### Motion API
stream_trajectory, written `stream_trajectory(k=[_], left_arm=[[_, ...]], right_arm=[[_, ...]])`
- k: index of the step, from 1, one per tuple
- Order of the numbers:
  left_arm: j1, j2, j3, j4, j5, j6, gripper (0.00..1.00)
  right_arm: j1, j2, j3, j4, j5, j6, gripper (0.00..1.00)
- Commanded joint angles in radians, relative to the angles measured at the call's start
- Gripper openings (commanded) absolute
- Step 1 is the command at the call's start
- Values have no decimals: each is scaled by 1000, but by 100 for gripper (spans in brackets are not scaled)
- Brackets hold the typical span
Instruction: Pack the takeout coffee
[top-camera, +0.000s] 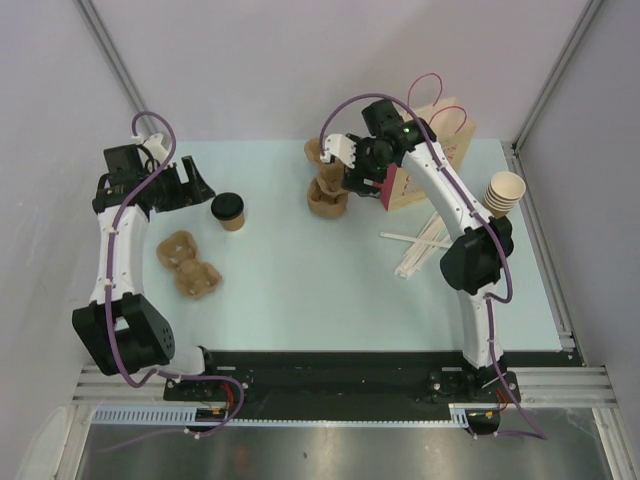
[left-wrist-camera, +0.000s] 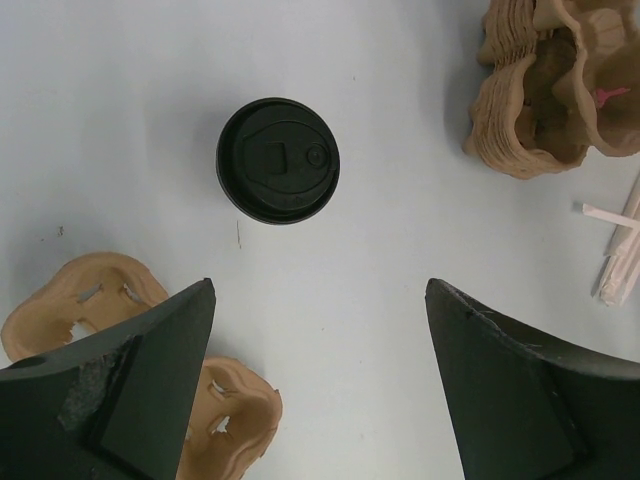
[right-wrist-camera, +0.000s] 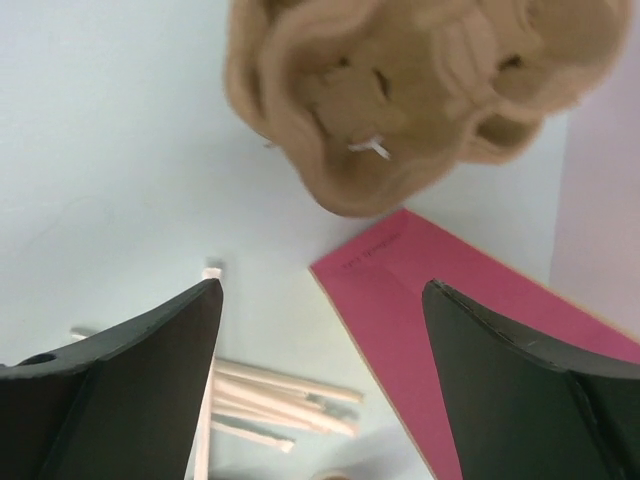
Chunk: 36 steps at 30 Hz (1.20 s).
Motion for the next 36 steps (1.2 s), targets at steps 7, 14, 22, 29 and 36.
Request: stream_trajectory(k=[7, 14, 22, 29, 36], left_arm=[[5, 11, 17, 10, 32, -2, 92], [11, 22, 16, 16, 33, -8, 92], [12, 35, 22, 15, 36, -10, 92], [22, 49, 33, 8, 36, -2, 92], [25, 52, 39, 11, 44, -2, 92]], right_arm=[[-11, 20, -34, 54, -234, -154, 80], [8, 25, -143, 162, -196, -140, 65], [25, 23, -218, 260, -170, -143, 50], [45, -7, -279, 363, -104, -111, 5], [75, -78, -287, 461, -82, 27, 0]])
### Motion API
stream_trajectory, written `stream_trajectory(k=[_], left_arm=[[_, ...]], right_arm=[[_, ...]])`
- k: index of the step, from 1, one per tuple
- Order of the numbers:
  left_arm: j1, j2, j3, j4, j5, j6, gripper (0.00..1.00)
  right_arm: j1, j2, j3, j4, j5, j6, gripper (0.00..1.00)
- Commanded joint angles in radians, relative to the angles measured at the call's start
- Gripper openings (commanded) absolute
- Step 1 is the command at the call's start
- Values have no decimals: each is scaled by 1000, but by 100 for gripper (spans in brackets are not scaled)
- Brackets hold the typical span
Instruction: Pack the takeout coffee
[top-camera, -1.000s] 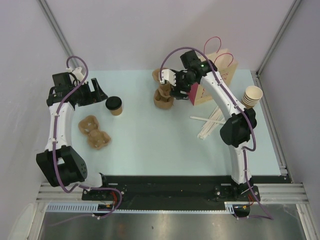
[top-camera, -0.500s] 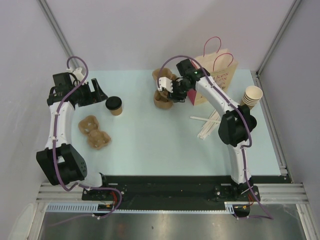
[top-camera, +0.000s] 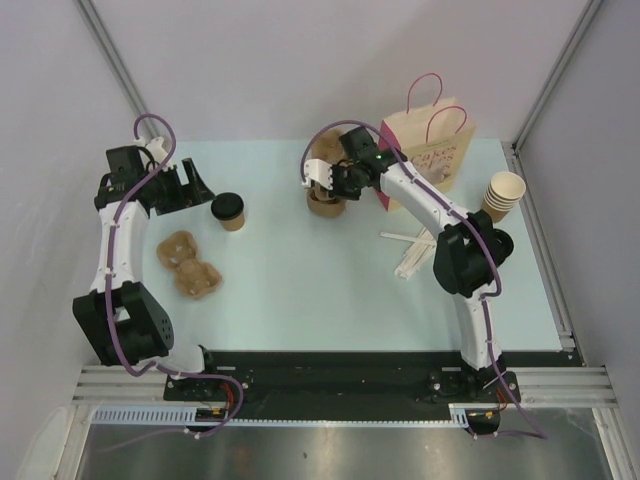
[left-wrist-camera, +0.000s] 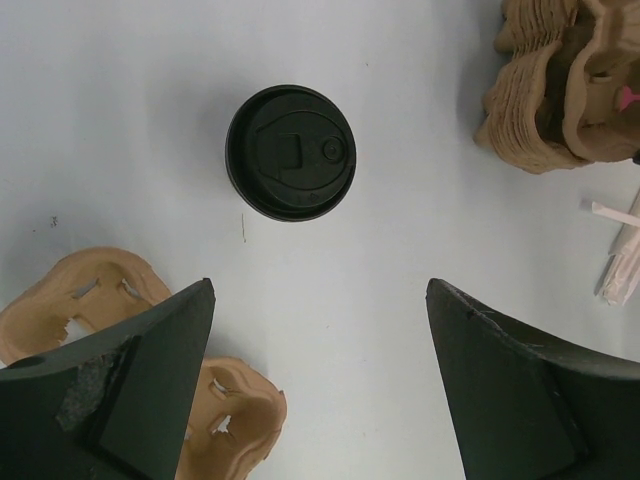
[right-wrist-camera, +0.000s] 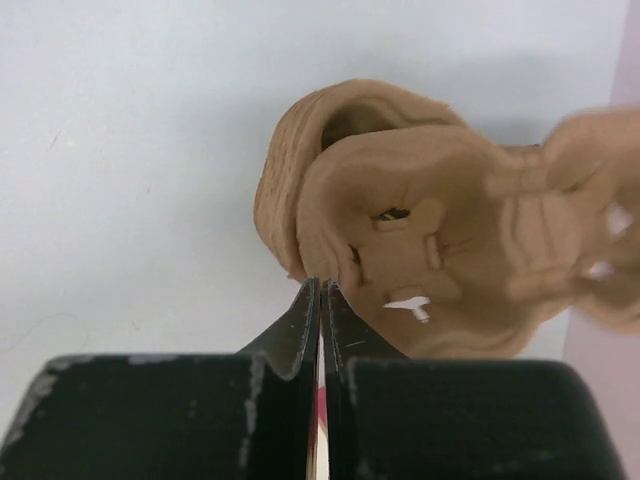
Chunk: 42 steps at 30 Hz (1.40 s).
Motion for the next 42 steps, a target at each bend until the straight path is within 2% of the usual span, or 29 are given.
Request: stream_trajectory(k=[1, 7, 13, 19, 24, 25, 26, 31, 32, 34, 35, 37, 38, 40, 42], left_arm=[[9, -4, 37, 13, 38, -2, 92], [9, -2, 34, 12, 42, 3, 92], [9, 8, 42, 15, 51, -2, 92], [12, 4, 36, 3, 38, 10, 92], [32, 18, 45, -65, 73, 38, 100], [46, 16, 45, -71, 71, 52, 100], [51, 16, 42, -82, 71, 52, 100], [135, 24, 30, -160, 97, 142, 100], [146, 28, 28, -171, 97, 156, 99], [179, 34, 30, -194, 82, 193, 99], [189, 42, 30, -201, 64, 203, 99], [212, 53, 33, -223, 53, 239, 98], [219, 65, 31, -224, 38, 246, 96], [227, 80, 28, -237, 33, 274, 90], [230, 113, 28, -252, 30, 295, 76]], right_arm=[[8, -102, 2, 106, 17, 101, 0], [-29, -132, 9, 157, -41, 235, 0], [-41, -78, 65, 189, -54, 360, 0], [-20, -52, 49, 224, -40, 414, 0], [8, -36, 24, 203, -9, 419, 0], [9, -35, 21, 198, -3, 419, 5], [9, -33, 19, 185, 0, 417, 14], [8, -49, 12, 161, 6, 430, 38], [8, -55, 9, 160, 6, 436, 48], [11, -72, 7, 152, 3, 446, 55], [11, -79, 6, 152, 1, 456, 64], [14, -95, 7, 149, -12, 492, 75], [18, -113, 10, 155, -20, 505, 83], [23, -130, 15, 164, -35, 543, 89], [31, -156, 19, 171, -54, 566, 96]])
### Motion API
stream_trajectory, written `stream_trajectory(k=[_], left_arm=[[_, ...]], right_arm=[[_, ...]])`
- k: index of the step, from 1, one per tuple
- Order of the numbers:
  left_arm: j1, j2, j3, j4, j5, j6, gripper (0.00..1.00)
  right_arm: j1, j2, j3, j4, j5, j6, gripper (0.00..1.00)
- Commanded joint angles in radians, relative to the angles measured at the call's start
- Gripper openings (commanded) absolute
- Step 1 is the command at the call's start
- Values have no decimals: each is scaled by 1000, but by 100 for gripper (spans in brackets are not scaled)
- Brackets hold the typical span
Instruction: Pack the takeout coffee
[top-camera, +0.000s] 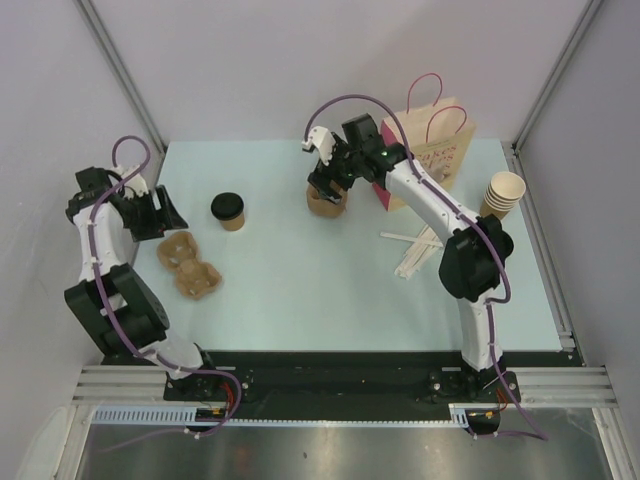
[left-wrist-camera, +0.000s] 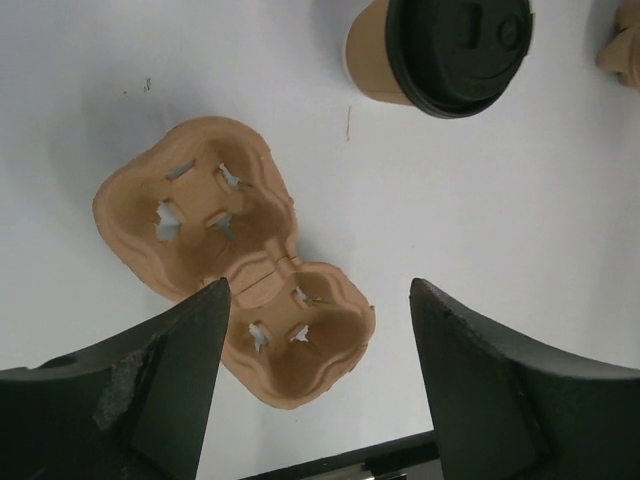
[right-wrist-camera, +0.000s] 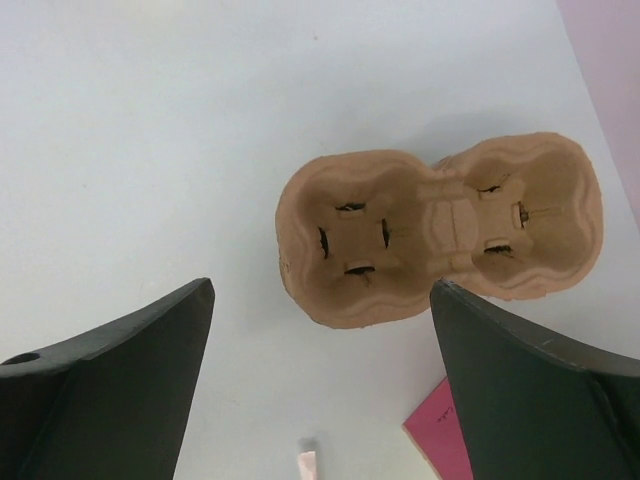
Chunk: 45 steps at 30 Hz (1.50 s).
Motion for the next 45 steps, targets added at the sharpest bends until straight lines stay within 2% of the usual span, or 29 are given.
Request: stream_trajectory(k=[1, 2, 4, 5, 8, 12, 24, 27, 34, 39, 40, 42, 45], left_arm=[[13, 61, 24, -44, -10, 103, 69], [12, 69, 22, -42, -16, 106, 57], [12, 88, 7, -19, -56, 106, 48], [13, 93, -1, -12, -68, 109, 40], [10, 127, -14, 22, -119, 95, 31], [-16, 168, -24, 71, -148, 70, 30], [-142, 286, -114, 264, -355, -38, 29], [-148, 311, -123, 278, -363, -46, 35], [-148, 204, -70, 182, -302, -34, 73], [-148, 89, 7, 70, -256, 4, 89], [-148, 73, 16, 59, -239, 10, 96], [-148, 34, 33, 41, -226, 29, 100], [-148, -16, 50, 35, -196, 41, 100]], right_arm=[[20, -114, 17, 28, -50, 87, 98], [20, -121, 16, 32, -56, 111, 98], [17, -140, 16, 37, -68, 134, 99], [17, -144, 16, 36, -73, 156, 99], [8, -164, 1, 42, -94, 191, 100], [-14, -178, -9, 51, -108, 217, 99], [-110, -215, 73, -30, -148, 263, 100], [-127, -250, 74, -52, -127, 262, 100], [-164, -327, 93, -89, -36, 262, 100], [-184, -367, 97, -89, 54, 252, 100], [-202, -373, 97, -89, 60, 254, 100], [-224, -371, 102, -89, 65, 260, 100], [-265, -345, 120, -86, 77, 269, 100]])
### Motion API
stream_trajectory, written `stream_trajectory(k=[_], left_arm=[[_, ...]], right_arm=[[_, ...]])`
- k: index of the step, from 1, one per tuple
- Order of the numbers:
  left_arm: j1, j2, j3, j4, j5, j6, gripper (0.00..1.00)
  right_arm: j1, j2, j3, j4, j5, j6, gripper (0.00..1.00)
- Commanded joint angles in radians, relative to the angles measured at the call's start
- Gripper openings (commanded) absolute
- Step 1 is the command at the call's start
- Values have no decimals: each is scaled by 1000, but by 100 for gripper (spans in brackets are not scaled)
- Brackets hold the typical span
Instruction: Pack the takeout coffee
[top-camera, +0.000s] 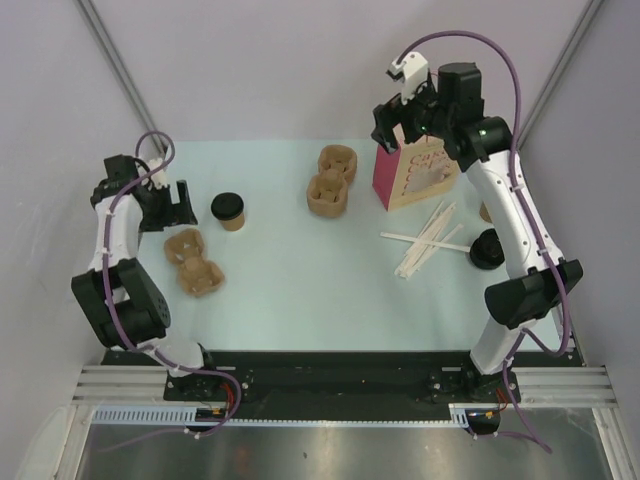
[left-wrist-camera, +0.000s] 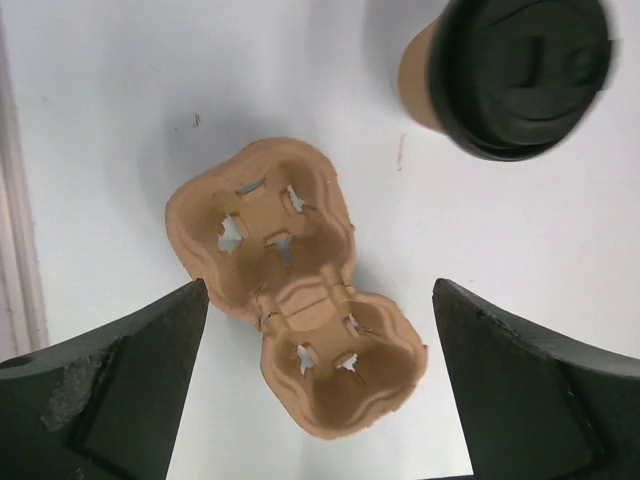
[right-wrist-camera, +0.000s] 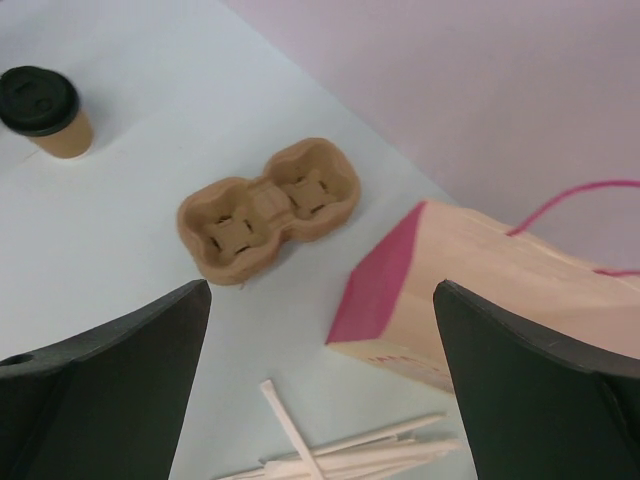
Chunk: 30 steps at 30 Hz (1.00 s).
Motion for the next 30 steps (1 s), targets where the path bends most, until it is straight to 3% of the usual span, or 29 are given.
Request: stream_trajectory(k=[1, 11, 20, 22, 26, 27, 29, 30], left_arm=[[-1, -103, 52, -44, 74, 46, 100], [-1, -191, 75, -21, 181, 24, 99], [-3, -274, 60, -24, 211, 20, 100], [-6, -278, 78, -37, 232, 12, 99], [-35, -300, 96, -20, 243, -3, 99], [-38, -306, 96, -15, 244, -6, 100], [-49, -317, 96, 6, 257, -22, 99], [-52, -318, 96, 12, 261, -23, 99]], right_arm=[[-57, 10, 66, -5, 48, 21, 100], [-62, 257, 273, -110, 73, -12, 96], [-19, 356, 247, -117, 228, -78, 92], [-22, 360, 245, -150, 215, -66, 85], [-28, 321, 235, -191, 189, -68, 58], [-28, 309, 233, -199, 183, -71, 44], [-30, 266, 228, -209, 152, -95, 28], [-30, 246, 227, -217, 140, -104, 9]])
